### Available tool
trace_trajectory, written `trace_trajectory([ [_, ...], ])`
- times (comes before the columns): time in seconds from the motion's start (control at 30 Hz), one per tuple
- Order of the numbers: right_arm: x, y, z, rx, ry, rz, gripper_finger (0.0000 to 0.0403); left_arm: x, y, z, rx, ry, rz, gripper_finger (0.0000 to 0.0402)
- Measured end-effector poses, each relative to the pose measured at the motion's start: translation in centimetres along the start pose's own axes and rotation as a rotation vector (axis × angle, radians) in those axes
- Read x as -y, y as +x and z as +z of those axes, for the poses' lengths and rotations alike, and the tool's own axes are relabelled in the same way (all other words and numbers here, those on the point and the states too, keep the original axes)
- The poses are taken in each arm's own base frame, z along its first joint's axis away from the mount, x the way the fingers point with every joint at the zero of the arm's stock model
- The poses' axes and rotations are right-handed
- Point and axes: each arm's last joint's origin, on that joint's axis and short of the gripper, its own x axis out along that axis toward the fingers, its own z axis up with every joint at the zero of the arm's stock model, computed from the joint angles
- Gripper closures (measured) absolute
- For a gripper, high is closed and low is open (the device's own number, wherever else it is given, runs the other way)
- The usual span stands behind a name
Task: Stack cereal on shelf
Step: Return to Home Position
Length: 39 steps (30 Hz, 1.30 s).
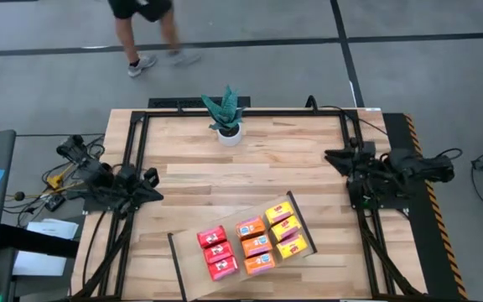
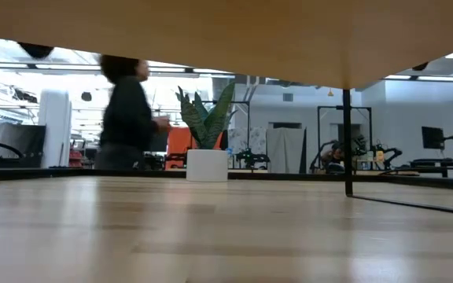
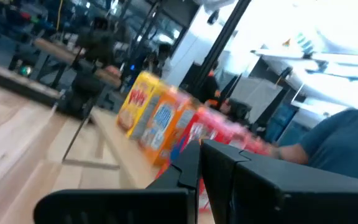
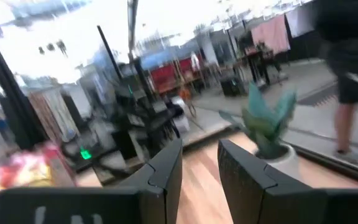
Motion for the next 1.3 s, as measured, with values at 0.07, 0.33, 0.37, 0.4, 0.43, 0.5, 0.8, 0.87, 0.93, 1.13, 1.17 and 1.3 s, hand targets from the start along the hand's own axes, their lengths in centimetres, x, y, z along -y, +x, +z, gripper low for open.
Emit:
trace_trajectory([
  [0.07, 0.1, 0.3, -0.9, 0.003, 0.023, 0.009, 0.0274, -0.3, 0.0, -0.8, -0.018, 0.005, 0.004, 0.0400],
  [0.33, 1.0, 1.1, -5.8, 0.008, 0.027, 0.009, 0.0274, -1.8, -0.1, -3.6, -0.056, -0.073, 0.089, 0.0400],
  [0.37, 1.1, 1.1, -6.3, 0.008, 0.026, 0.010, 0.0274, -1.9, -0.1, -3.7, -0.065, -0.063, 0.115, 0.0400],
  [0.4, 1.2, 1.1, -6.4, -0.002, 0.023, 0.006, 0.0274, -2.0, -0.1, -3.8, -0.072, -0.054, 0.131, 0.0400],
  [0.43, 1.2, 1.1, -6.5, -0.010, 0.019, 0.004, 0.0274, -2.0, -0.1, -3.9, -0.069, -0.053, 0.139, 0.0400],
  [0.5, 1.3, 1.1, -6.8, -0.033, 0.003, -0.003, 0.0274, -2.1, -0.2, -3.9, -0.070, -0.050, 0.156, 0.0400],
  [0.8, 1.4, 1.1, -7.0, -0.057, -0.019, -0.010, 0.0274, -2.2, -0.2, -4.1, -0.081, -0.056, 0.166, 0.0400],
  [0.87, 1.3, 1.1, -7.1, -0.064, -0.014, -0.008, 0.0274, -2.2, -0.2, -4.1, -0.084, -0.090, 0.171, 0.0400],
  [0.93, 1.3, 1.0, -7.3, -0.084, -0.017, -0.001, 0.0274, -2.3, -0.2, -4.2, -0.091, -0.091, 0.175, 0.0400],
  [1.13, 1.3, 1.0, -7.5, -0.108, -0.036, 0.013, 0.0274, -2.6, -0.3, -4.8, -0.154, -0.001, 0.202, 0.0400],
  [1.17, 1.3, 1.0, -7.5, -0.109, -0.037, 0.012, 0.0274, -2.6, -0.3, -4.8, -0.161, 0.010, 0.205, 0.0400],
  [1.3, 1.3, 1.0, -7.6, -0.112, -0.039, 0.012, 0.0274, -2.6, -0.3, -4.8, -0.164, 0.010, 0.206, 0.0400],
])
